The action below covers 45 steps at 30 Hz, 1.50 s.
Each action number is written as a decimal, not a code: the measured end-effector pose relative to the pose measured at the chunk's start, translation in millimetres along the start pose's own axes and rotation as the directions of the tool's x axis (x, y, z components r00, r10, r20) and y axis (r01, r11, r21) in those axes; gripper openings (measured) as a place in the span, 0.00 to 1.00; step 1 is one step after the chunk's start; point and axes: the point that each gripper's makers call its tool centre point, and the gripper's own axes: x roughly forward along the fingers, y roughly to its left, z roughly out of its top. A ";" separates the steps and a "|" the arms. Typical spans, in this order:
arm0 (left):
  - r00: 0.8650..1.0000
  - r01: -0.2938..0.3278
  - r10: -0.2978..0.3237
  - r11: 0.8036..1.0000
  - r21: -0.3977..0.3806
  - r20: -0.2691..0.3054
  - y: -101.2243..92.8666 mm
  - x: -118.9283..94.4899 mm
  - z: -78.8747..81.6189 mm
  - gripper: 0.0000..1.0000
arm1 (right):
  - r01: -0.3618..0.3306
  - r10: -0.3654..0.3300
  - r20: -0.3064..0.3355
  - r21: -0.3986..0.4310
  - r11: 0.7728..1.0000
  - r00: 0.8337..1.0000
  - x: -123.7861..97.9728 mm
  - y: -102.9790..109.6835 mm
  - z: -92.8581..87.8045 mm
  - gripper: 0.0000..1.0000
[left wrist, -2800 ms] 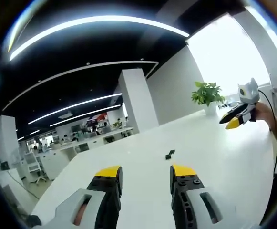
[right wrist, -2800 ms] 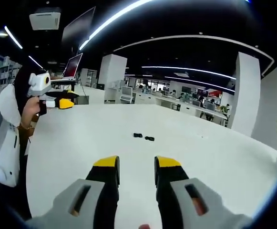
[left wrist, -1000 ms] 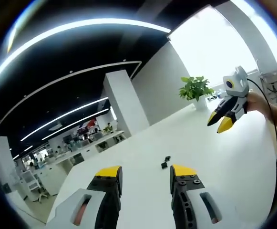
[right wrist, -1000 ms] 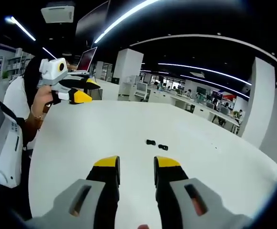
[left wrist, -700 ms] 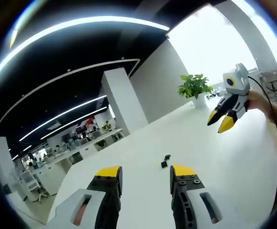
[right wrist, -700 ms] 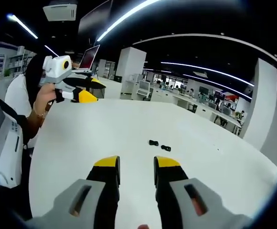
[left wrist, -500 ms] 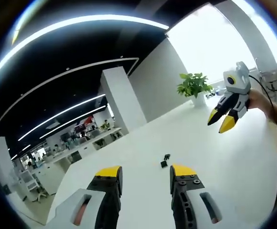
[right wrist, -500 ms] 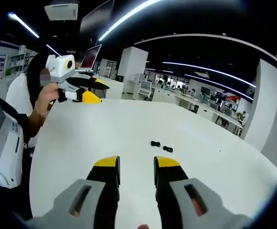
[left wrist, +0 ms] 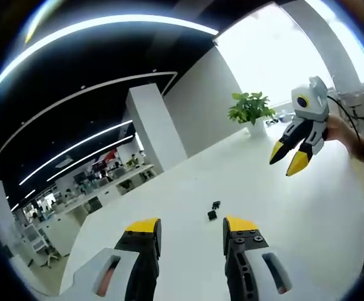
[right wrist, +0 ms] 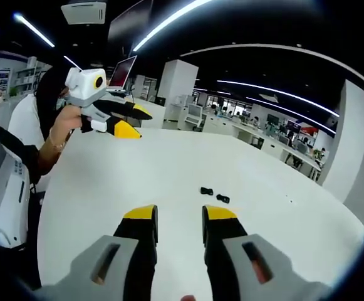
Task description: Snap the two parts of the plastic buckle together until the buckle closes and remains connected.
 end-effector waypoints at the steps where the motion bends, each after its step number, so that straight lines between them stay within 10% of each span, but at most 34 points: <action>1: 1.000 0.002 -0.002 1.000 0.003 -0.002 -0.1 1.2 0.5 0.39 | -0.002 0.002 0.000 0.000 1.000 1.000 0.6 0.1 0.2 0.28; 45: 0.997 0.063 -0.061 0.998 0.029 -0.041 2.5 52.9 5.9 0.36 | -0.050 0.049 -0.009 -0.037 0.998 0.999 40.5 -2.1 15.3 0.27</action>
